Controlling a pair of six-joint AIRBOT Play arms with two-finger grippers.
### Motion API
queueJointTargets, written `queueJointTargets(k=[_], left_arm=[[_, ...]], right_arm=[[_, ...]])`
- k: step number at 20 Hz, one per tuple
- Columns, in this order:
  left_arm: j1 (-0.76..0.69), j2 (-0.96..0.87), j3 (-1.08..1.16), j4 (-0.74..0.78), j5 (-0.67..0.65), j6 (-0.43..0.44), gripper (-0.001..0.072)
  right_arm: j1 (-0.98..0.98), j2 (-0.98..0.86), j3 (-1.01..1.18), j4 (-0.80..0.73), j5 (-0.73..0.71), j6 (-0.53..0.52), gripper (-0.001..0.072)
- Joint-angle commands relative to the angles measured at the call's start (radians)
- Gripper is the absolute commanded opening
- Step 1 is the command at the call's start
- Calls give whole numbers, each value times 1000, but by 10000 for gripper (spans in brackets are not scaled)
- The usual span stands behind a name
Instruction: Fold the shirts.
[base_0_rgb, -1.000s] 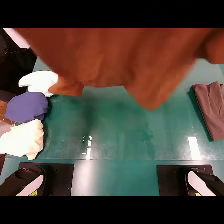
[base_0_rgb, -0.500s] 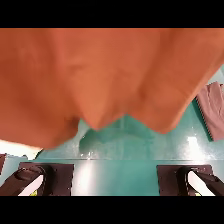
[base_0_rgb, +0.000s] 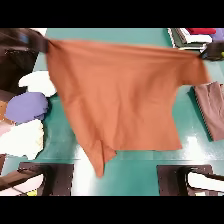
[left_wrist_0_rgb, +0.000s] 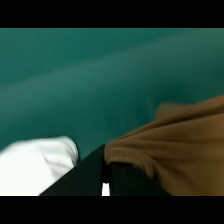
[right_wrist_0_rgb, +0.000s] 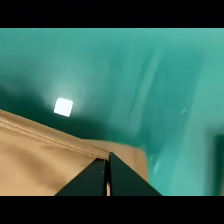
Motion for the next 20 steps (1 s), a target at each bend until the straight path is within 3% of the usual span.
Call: queueJointTargets(k=[1,7,8,9,10,11,12,16,20], left_arm=[[6,-224,-56,10,42,-17,25],[6,-363,-56,11,195,-23,28],[6,-364,-56,11,196,-23,133],[6,-364,-56,11,196,-38,395],[6,-364,-56,11,193,-53,508],[6,-362,-56,11,188,-53,507],[6,-359,-53,13,175,-53,507],[63,-303,11,13,-8,-75,499],[207,-157,-46,-113,-167,-73,499]], right_arm=[[32,-197,-47,14,-110,14,15],[43,-370,-55,61,-268,22,17],[43,-383,-55,85,-286,22,18],[43,-396,-55,110,-299,22,22],[43,-404,-54,131,-309,22,109],[41,-409,-55,148,-320,22,312],[37,-409,-54,163,-327,22,417],[-17,-354,-45,207,-194,-2,413],[-82,-183,-224,208,-62,-81,413]])
